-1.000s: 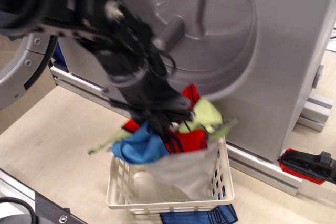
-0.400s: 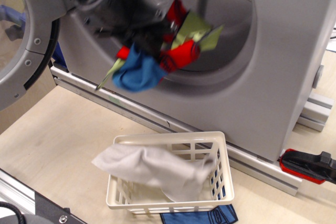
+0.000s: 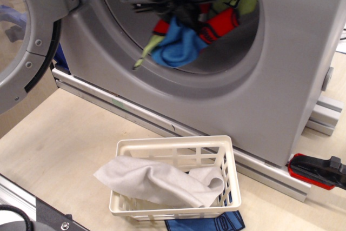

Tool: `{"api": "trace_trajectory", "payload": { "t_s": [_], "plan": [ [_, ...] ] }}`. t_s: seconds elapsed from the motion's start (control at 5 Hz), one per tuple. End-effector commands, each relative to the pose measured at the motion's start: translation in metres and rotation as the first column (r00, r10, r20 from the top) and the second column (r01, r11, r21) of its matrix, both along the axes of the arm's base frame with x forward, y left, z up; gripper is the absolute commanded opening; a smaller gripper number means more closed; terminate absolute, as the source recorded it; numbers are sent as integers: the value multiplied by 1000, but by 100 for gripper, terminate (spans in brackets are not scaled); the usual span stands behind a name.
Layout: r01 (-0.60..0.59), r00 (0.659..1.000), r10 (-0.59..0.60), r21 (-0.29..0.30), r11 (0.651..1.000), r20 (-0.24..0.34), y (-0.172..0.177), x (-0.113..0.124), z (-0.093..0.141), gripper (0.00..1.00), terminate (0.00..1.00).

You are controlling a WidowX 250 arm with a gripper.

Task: Put clothes in laundry machine

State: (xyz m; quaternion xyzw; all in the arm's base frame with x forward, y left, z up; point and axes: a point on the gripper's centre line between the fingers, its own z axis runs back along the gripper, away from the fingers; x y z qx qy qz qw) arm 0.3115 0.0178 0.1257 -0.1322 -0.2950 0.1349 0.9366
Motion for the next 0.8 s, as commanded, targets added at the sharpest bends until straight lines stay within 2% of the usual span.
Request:
{"api": "trace_trajectory", "payload": {
  "t_s": [0.0, 0.4, 0.6],
  "plan": [
    [-53, 992, 44, 73, 996, 119, 8, 30, -8, 0, 0],
    [-78, 989, 68, 72, 994, 132, 9, 47, -14, 0, 0],
    [-62, 994, 57, 48, 997, 91, 11, 40, -13, 100, 0]
  ]
}}
